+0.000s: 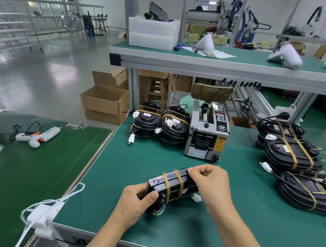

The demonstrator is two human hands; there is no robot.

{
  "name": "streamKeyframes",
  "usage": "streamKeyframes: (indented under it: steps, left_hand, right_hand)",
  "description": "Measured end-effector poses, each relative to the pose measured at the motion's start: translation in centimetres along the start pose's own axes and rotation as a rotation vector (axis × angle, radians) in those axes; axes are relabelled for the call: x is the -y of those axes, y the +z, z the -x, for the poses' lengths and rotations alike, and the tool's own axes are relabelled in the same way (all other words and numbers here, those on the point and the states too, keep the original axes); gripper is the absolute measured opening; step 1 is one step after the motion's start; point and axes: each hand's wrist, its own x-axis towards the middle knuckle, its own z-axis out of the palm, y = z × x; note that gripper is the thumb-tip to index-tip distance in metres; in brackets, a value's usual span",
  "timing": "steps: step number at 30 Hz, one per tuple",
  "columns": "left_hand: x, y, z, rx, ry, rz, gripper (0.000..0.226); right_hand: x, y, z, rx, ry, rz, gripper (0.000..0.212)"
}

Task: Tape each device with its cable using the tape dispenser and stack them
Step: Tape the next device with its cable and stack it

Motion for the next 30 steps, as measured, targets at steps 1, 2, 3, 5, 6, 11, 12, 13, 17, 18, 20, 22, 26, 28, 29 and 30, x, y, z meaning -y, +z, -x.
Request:
streamKeyframes:
  steps: [1, 2, 3, 5, 6, 11, 12, 13, 17, 18, 20, 22, 26, 28, 29, 30]
  left_hand:
    - [0.0, 0.0, 0.0, 0.006, -0.001, -0.001, 0.061]
    - [0.0, 0.0, 0.0, 0.011, -0.001, -0.003, 0.057]
    - [0.0, 0.0, 0.0, 0.014, 0.001, -0.006, 0.055]
    - [0.3, -0.1, 0.0, 0.013, 0.001, -0.010, 0.057]
    - [0.4, -0.1, -0.1, 0.012, -0.001, -0.013, 0.059]
    - [1.1, -0.3, -0.2, 0.006, 0.002, -0.043, 0.064]
    - [1.1, -0.3, -0.2, 0.009, 0.000, -0.039, 0.065]
    - [1.1, -0.2, -0.2, 0.012, -0.001, -0.036, 0.065]
    - [1.2, -0.2, -0.2, 0.004, -0.007, -0.024, 0.073]
    - [1.2, -0.2, -0.2, 0.000, -0.007, -0.023, 0.074]
    - [1.0, -0.2, -0.2, -0.006, -0.005, -0.022, 0.072]
    - [0.8, -0.1, -0.2, -0.008, 0.001, -0.028, 0.066]
    - [0.7, -0.1, -0.2, 0.008, 0.000, -0.017, 0.064]
    - [0.8, -0.1, -0.2, 0.025, -0.005, -0.024, 0.065]
    - [0.9, -0.1, -0.2, 0.029, -0.007, -0.027, 0.065]
    - [1.0, -0.1, -0.2, 0.028, -0.009, -0.028, 0.065]
  right_hand:
    - [0.0, 0.1, 0.0, -0.006, -0.003, 0.007, 0.027]
    - [-0.1, 0.1, 0.0, -0.010, -0.005, 0.013, 0.028]
    - [-0.1, 0.2, 0.0, -0.013, -0.007, 0.026, 0.028]
    - [-0.3, 0.3, -0.1, -0.022, -0.008, 0.053, 0.026]
    - [-0.5, 0.3, -0.2, -0.028, -0.008, 0.062, 0.024]
    - [-1.1, 0.6, -0.7, -0.046, 0.004, 0.055, 0.020]
    - [-1.3, 0.6, -0.9, -0.053, 0.021, 0.026, 0.016]
    - [-1.5, 0.5, -1.1, -0.065, 0.044, -0.017, 0.012]
    - [-2.3, 0.0, -1.5, -0.099, 0.083, -0.177, 0.011]
    - [-2.6, 0.0, -1.4, -0.098, 0.075, -0.192, 0.007]
    - [-2.9, 0.3, -1.1, -0.088, 0.052, -0.184, 0.010]
    - [-3.3, 0.8, -1.0, -0.058, 0.032, -0.086, 0.024]
    - [-3.2, 1.5, -0.9, -0.003, 0.042, -0.099, 0.018]
    - [-3.3, 1.6, -0.9, -0.032, 0.045, -0.117, 0.010]
    - [-3.3, 1.6, -1.0, -0.047, 0.044, -0.123, 0.014]
    - [-3.3, 1.6, -0.9, -0.048, 0.037, -0.133, 0.017]
